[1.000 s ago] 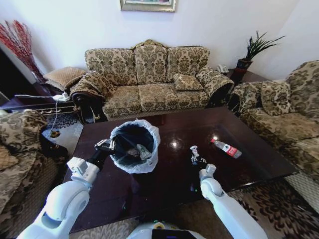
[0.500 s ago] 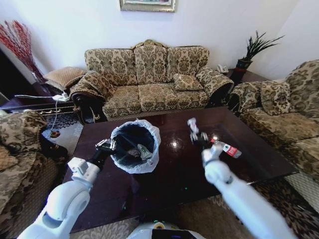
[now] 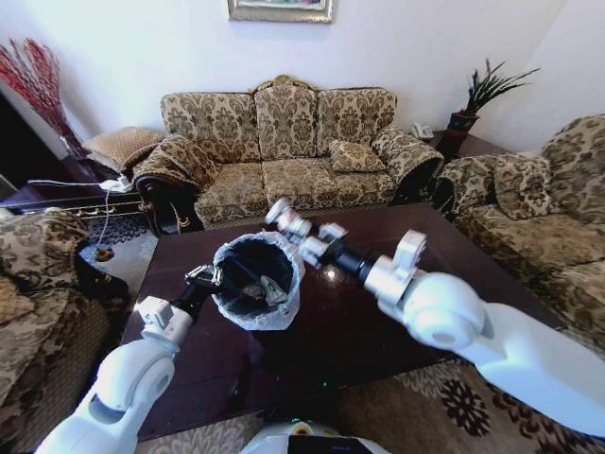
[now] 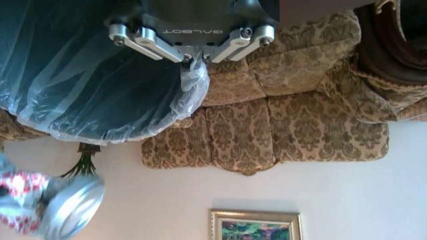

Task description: Move to the front of the table and place the trash on the table into the trash bin.

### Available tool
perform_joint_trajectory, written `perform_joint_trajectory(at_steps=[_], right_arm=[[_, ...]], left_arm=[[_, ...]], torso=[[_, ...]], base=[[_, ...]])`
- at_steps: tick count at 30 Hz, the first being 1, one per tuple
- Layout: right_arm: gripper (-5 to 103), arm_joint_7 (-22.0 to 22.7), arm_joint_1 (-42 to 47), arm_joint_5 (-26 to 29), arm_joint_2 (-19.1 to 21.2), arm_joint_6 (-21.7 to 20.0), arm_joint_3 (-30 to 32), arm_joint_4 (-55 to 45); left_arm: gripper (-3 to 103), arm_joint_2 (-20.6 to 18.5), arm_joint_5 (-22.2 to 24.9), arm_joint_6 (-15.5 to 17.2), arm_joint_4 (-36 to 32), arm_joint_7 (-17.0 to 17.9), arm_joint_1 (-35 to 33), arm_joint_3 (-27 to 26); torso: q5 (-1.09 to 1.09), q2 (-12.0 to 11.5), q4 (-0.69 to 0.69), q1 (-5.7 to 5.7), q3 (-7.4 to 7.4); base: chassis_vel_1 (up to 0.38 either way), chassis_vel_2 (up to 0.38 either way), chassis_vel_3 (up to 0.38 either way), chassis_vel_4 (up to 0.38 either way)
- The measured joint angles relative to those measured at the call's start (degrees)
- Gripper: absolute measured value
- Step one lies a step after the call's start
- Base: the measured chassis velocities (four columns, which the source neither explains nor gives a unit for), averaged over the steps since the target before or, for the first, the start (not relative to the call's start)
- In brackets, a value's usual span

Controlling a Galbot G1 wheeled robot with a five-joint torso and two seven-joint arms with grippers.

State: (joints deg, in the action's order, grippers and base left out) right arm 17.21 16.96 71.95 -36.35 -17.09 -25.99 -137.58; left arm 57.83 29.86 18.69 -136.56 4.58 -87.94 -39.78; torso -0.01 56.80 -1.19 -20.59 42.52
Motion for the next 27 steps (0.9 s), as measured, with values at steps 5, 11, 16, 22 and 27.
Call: perform_joint_trajectory(at_steps=[5,11,16,22,27], right_arm=[[37,0.5,-2.0,-0.6,-1.8,0.3,-5.4,1.7],[62,0.5,-2.9,-0.2,-2.6,-0.4,-6.3,2.7],[73,0.5,-2.9,0.3,-2.4,-0.6,-5.7,2.2],[98,5.0,-0.8,-3.8,-1.0,2.3,-0.3,3.1],[100,15.7,10.5,-8.8,3.8,1.2,10.0,4.4]], left_arm=[[3,0.2,-0.1,0.2,0.0,0.0,-0.3,0.1],[3,0.5,-0.1,0.2,-0.1,-0.1,-0.2,-0.2],[3,0.8,-0.1,0.3,-0.1,-0.1,0.0,-0.2],[3,1.1,0.0,0.3,0.3,-0.1,0.0,-0.4],[3,1.6,0.6,-0.2,0.0,0.2,-0.3,-1.2]], torso=[[0.01,0.0,-0.01,0.00,0.00],[0.01,0.0,0.00,-0.01,0.00],[0.01,0.0,0.00,-0.01,0.00],[0.00,0.0,-0.02,-0.01,0.00],[0.03,0.0,0.01,0.00,0.00]], base=[[0.000,0.000,0.000,0.000],[0.000,0.000,0.000,0.000],[0.000,0.000,0.000,0.000],[0.000,0.000,0.000,0.000],[0.000,0.000,0.000,0.000]])
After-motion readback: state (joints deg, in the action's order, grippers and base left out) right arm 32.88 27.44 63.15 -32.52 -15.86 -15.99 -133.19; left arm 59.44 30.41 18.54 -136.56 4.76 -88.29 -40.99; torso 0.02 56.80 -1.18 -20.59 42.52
